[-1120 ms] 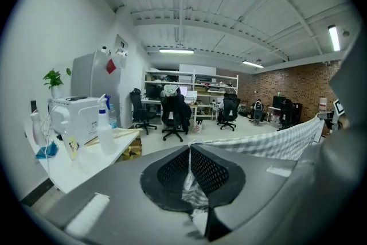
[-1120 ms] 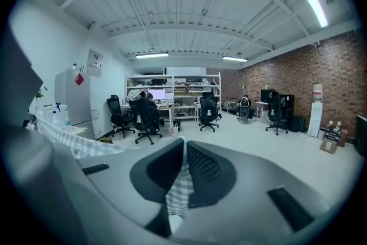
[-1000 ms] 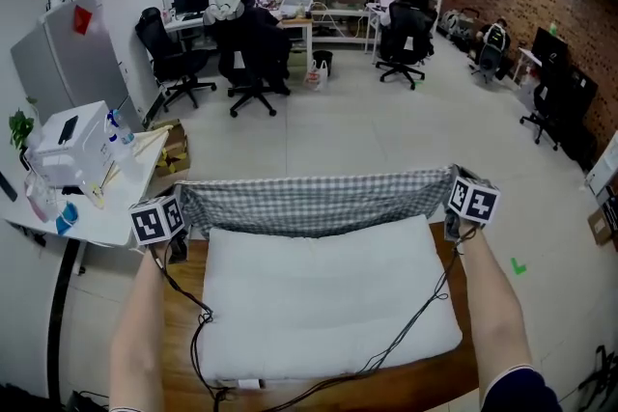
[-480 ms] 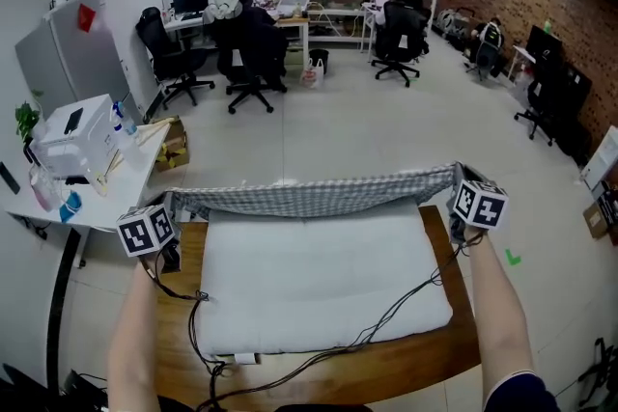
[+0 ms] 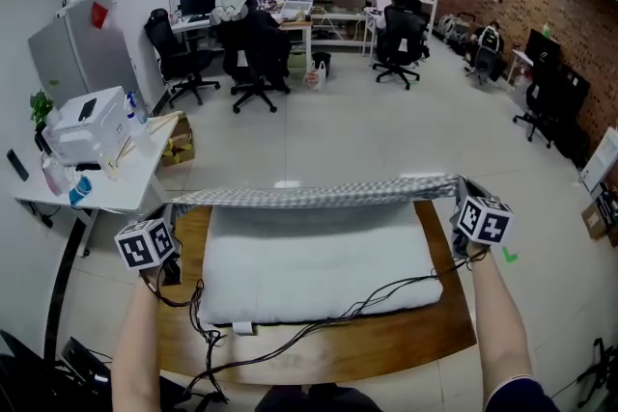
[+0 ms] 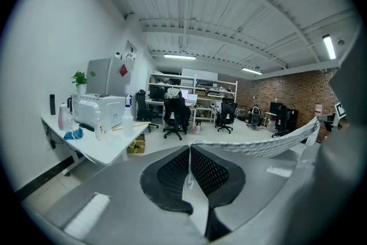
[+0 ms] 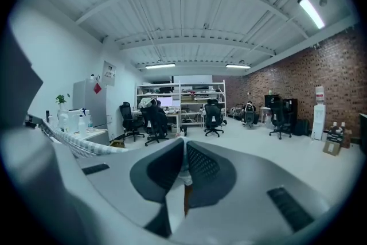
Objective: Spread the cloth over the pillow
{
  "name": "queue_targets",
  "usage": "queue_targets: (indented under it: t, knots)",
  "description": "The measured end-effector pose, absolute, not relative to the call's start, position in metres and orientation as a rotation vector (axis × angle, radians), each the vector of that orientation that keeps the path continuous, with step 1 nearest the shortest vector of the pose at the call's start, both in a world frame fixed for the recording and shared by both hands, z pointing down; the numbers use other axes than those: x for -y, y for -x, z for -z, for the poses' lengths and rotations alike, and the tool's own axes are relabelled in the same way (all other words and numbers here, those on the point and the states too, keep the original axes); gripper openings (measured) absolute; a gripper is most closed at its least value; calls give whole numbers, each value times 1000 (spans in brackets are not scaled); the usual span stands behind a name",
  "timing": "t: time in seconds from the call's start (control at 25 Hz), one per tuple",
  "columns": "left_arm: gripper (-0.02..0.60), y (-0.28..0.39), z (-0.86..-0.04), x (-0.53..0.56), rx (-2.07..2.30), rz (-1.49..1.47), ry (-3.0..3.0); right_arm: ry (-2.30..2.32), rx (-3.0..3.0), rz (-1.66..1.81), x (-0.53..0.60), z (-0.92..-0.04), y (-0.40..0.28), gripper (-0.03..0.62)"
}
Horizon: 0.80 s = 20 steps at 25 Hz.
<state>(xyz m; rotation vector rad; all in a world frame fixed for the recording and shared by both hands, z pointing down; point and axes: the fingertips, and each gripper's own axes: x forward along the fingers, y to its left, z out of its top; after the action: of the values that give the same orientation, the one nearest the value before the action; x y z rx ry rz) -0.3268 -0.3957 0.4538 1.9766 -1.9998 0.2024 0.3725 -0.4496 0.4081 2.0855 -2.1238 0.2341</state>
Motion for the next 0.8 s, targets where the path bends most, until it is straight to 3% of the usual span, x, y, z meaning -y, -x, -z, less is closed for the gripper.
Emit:
queue_targets:
  t: [0.8]
  knots:
    - [15,313,-500,257,1932,-176,-1987,-2184,1952,-457,299,-483,-394,25]
